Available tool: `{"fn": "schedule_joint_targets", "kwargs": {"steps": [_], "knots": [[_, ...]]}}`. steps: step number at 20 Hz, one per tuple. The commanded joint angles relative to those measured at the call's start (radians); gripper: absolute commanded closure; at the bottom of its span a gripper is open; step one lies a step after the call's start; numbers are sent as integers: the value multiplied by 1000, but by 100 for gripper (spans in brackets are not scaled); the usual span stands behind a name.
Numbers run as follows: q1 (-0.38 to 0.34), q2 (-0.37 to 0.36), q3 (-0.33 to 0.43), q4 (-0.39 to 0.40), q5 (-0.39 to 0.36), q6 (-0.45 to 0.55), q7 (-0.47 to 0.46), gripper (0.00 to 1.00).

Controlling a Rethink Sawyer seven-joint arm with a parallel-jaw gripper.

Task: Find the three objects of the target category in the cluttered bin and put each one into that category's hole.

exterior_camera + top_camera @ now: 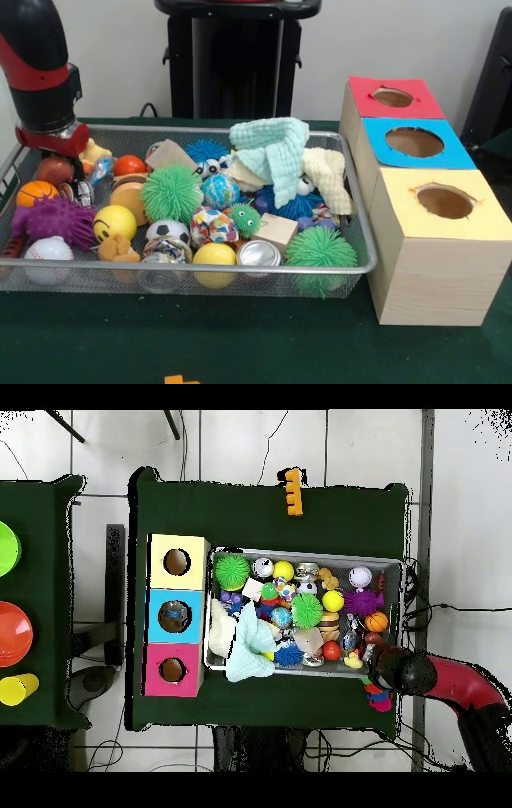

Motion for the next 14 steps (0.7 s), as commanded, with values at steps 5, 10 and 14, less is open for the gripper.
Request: {"fn": "schedule_joint_targets", "kwargs": {"steps": [5,10,14], "knots": [[-4,147,-44,-94,-104,-91,-54,100],[-9,114,-38,-74,-85,-67,-62,100],[-21,79,-30,-53,-65,-38,-77,100]]}}
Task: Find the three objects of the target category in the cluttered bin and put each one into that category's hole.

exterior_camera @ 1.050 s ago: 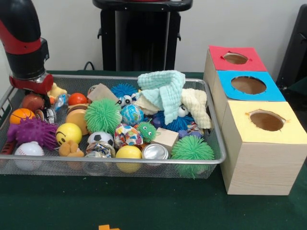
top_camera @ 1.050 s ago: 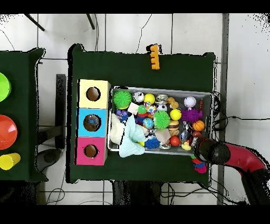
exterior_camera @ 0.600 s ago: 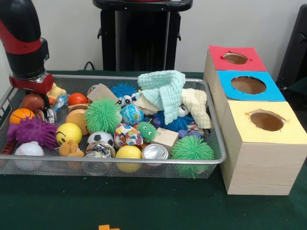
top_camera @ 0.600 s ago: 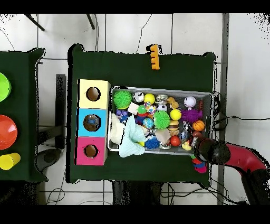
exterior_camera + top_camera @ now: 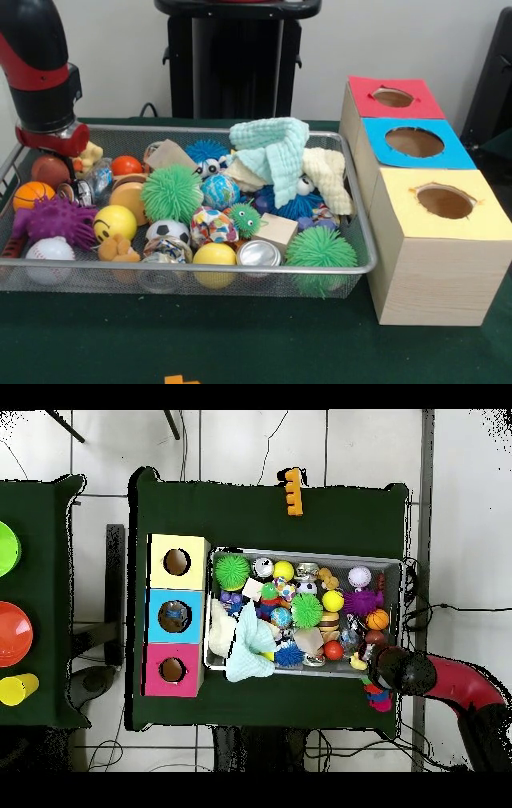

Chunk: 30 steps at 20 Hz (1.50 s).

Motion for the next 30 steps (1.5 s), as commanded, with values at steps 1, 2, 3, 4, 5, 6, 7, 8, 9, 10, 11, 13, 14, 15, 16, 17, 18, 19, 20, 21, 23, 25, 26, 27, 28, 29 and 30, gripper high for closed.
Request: {"fn": "schedule_joint_targets", "kwargs": {"steps": [1,2,3,4,5,6,7,8,9,10,11,13,14,15,16,17,18,19,20,21,23,25,26,27,28,29,30], "knots": [[-27,71,-25,-48,-61,-32,-83,100],[-33,60,-24,-36,-55,-29,-85,100],[-39,60,-19,-36,-52,-25,-93,100],[-46,57,-13,-45,-40,-6,-103,100],[-51,62,-10,-53,-42,-7,-111,100],[-59,53,-15,-33,-48,-20,-107,100],[-59,54,-16,-35,-54,-26,-109,100],[-46,49,-23,-47,-71,-31,-110,100],[-38,48,-40,-46,-57,-19,-76,0],[-38,45,-39,-44,-61,-24,-78,0],[-37,42,-37,-42,-64,-29,-80,0],[-30,35,-40,-33,-61,-31,-67,0],[-27,36,-36,-36,-55,-25,-67,0],[-25,36,-32,-39,-49,-19,-67,0],[-22,32,-33,-33,-47,-19,-63,0],[-19,29,-33,-32,-44,-16,-60,0],[-18,25,-33,-28,-43,-16,-57,0],[-17,28,-33,-28,-42,-17,-55,0],[-16,31,-33,-27,-42,-17,-53,0],[-14,33,-33,-29,-41,-18,-51,0],[-21,34,-32,-21,-41,-25,-52,0],[-26,6,-19,-4,-22,-6,-61,0],[-25,-28,-11,10,-3,18,-68,0],[-25,-62,-2,23,16,41,-74,0],[-35,-99,9,37,38,68,-89,0],[-37,-134,14,53,59,97,-99,0],[-47,-171,23,70,79,124,-117,0]]}}
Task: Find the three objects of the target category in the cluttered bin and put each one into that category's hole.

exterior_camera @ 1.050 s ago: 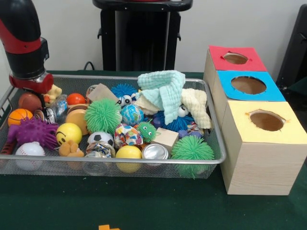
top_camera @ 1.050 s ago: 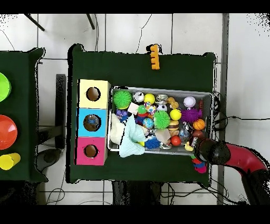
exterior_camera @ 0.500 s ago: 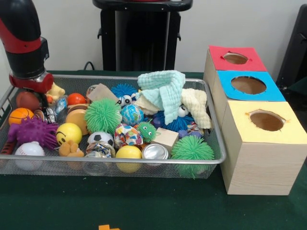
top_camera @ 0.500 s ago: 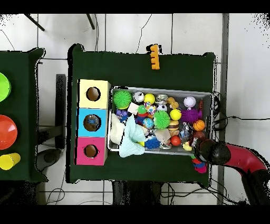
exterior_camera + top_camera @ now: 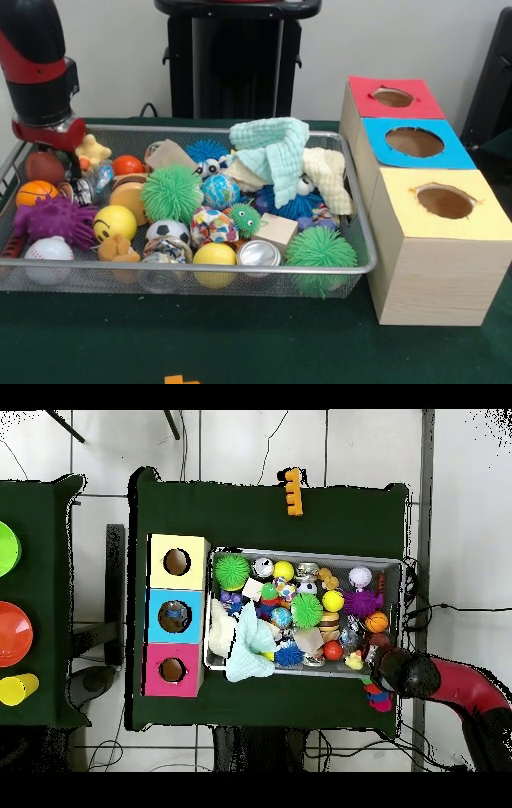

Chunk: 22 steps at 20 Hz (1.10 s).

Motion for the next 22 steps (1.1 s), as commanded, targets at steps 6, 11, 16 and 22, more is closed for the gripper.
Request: {"fn": "schedule_joint_targets", "kwargs": {"steps": [6,11,16,22], "knots": [[-38,-180,38,49,122,186,-143,0],[-32,-211,42,61,142,203,-142,0],[-4,-177,23,87,104,119,-76,0],[52,-125,15,75,105,75,1,0]]}}
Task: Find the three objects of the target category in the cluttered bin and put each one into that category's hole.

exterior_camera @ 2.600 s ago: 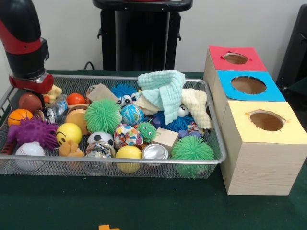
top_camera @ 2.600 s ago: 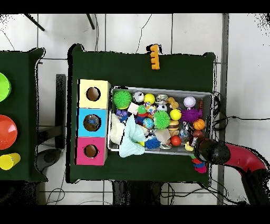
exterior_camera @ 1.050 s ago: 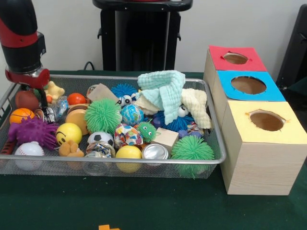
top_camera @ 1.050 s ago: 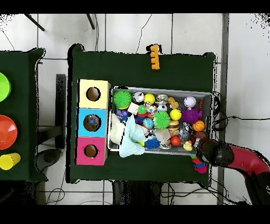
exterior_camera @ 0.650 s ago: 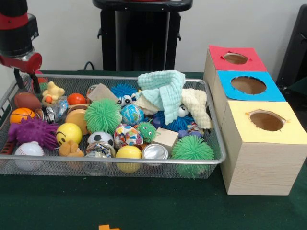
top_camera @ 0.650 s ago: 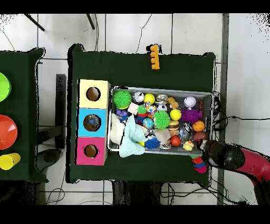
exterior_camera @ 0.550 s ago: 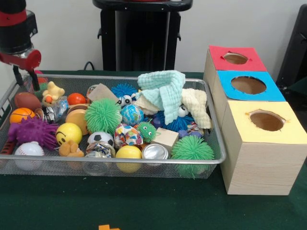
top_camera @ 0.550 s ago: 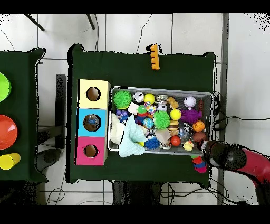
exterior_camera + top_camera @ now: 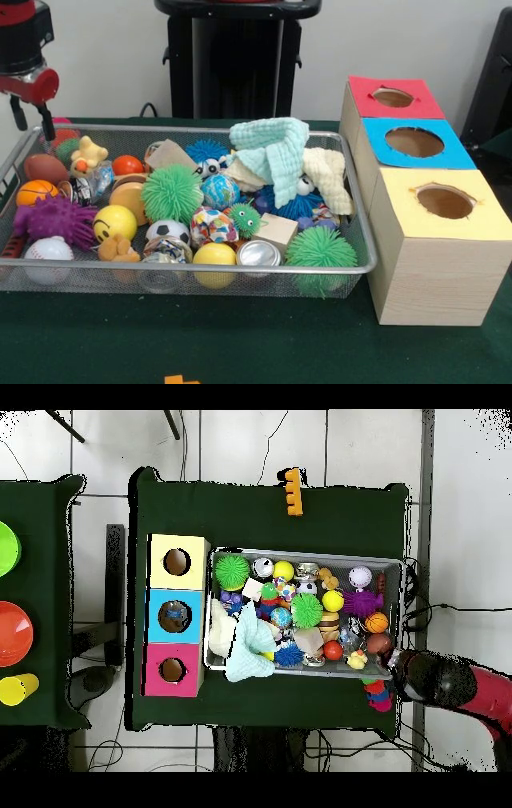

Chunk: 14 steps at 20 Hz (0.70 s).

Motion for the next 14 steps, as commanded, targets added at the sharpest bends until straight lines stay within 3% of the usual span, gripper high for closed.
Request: {"fn": "schedule_joint_targets", "kwargs": {"steps": [1,14], "knots": [[65,56,16,16,-6,-50,10,0],[127,113,-2,-22,21,-73,55,0]]}}
